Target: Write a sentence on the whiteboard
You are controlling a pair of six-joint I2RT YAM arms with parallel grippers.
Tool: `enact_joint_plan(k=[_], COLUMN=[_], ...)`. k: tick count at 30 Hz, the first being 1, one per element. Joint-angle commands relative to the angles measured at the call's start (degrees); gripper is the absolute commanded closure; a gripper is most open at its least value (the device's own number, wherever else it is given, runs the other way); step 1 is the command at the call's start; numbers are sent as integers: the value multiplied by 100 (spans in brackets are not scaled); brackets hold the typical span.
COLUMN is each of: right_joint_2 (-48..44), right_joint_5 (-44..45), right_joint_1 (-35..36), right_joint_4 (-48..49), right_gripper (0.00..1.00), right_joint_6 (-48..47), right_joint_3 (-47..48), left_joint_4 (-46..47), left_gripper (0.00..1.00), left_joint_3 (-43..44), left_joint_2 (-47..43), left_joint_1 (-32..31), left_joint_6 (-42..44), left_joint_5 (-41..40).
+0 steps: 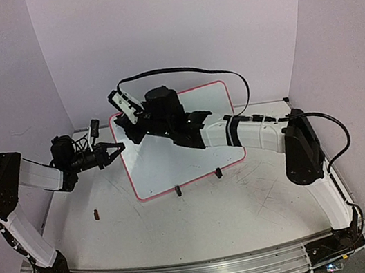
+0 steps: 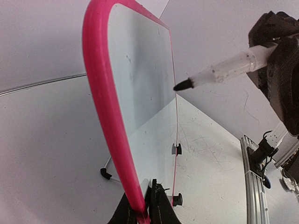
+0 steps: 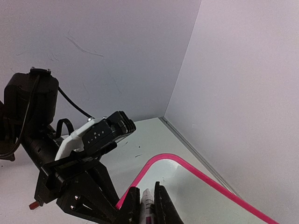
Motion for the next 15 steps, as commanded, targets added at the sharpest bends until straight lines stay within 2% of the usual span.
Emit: enact_joint_plan(k=[1, 15], right_joint_2=[116, 342], right_joint_5=[164, 280], right_joint_1=[-3, -4], right_joint_4=[57, -9], right_gripper=[100, 100], right_joint_6=[-66, -100], right_joint_3=[337, 608], left_joint_4=[125, 124], left_gripper=[100, 100], left_joint_3=[-61, -69], left_joint_2=[-46, -61], left_joint_1=[-8, -7], left_joint_6=[637, 654], left_joint_5=[-419, -433])
